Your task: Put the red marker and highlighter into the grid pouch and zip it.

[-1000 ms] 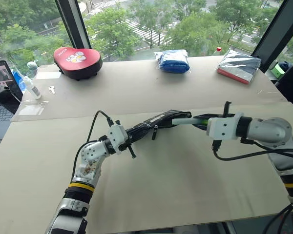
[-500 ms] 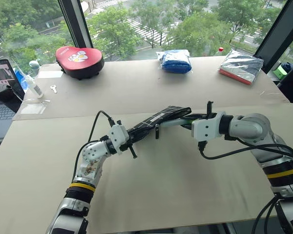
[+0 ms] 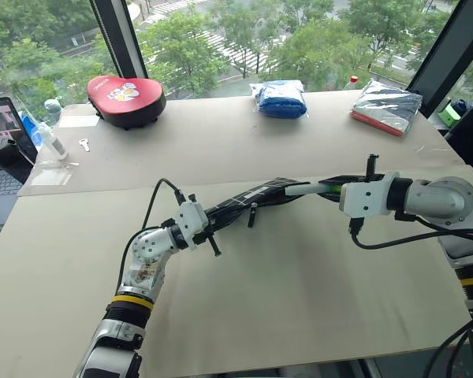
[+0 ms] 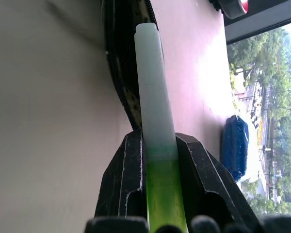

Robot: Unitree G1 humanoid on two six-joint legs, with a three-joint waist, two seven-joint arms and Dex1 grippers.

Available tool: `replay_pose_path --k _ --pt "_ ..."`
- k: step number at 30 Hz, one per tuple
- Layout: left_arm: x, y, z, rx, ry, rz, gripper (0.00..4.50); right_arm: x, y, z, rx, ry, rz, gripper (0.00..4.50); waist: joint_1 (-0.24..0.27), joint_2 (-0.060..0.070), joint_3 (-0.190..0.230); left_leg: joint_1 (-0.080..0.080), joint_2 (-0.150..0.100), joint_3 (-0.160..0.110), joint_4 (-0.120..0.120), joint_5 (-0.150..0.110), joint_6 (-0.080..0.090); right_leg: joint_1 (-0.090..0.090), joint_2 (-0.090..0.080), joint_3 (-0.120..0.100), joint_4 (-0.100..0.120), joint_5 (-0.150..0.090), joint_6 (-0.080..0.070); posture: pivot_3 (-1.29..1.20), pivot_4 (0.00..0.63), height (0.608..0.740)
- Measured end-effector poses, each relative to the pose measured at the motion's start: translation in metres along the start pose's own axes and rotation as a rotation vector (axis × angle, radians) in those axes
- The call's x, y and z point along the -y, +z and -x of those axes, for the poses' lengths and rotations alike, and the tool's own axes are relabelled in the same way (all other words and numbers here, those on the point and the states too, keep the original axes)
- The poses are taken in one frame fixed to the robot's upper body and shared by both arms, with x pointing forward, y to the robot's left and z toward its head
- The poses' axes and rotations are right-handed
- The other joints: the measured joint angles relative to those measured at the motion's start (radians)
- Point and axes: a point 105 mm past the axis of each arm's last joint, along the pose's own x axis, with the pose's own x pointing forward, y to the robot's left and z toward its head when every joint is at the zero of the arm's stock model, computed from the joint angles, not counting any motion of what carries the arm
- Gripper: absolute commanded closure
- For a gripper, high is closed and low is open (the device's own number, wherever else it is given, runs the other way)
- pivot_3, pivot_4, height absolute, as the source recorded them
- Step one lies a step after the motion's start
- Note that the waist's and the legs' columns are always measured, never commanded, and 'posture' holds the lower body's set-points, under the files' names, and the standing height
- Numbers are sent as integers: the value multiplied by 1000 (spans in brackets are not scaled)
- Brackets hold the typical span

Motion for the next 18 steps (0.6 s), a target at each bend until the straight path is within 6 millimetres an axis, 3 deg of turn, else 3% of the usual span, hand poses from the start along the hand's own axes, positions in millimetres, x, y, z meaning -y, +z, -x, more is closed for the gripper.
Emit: replay_pose_path --k 4,10,18 --pt "0 0 0 0 -1 0 4500 -4 2 -9 7 19 31 3995 -3 0 0 0 0 0 0 0 0 0 0 0 0 0 0 0 150 740" --pt "1 0 -1 1 -10 0 4500 -8 27 -37 107 46 88 3995 -6 0 0 0 0 0 0 0 0 0 0 0 0 0 0 0 150 740" --pt "0 0 0 1 -9 -2 4500 -9 44 -56 165 53 100 3995 -5 0 0 0 0 0 0 0 0 0 0 -1 0 0 0 0 150 740"
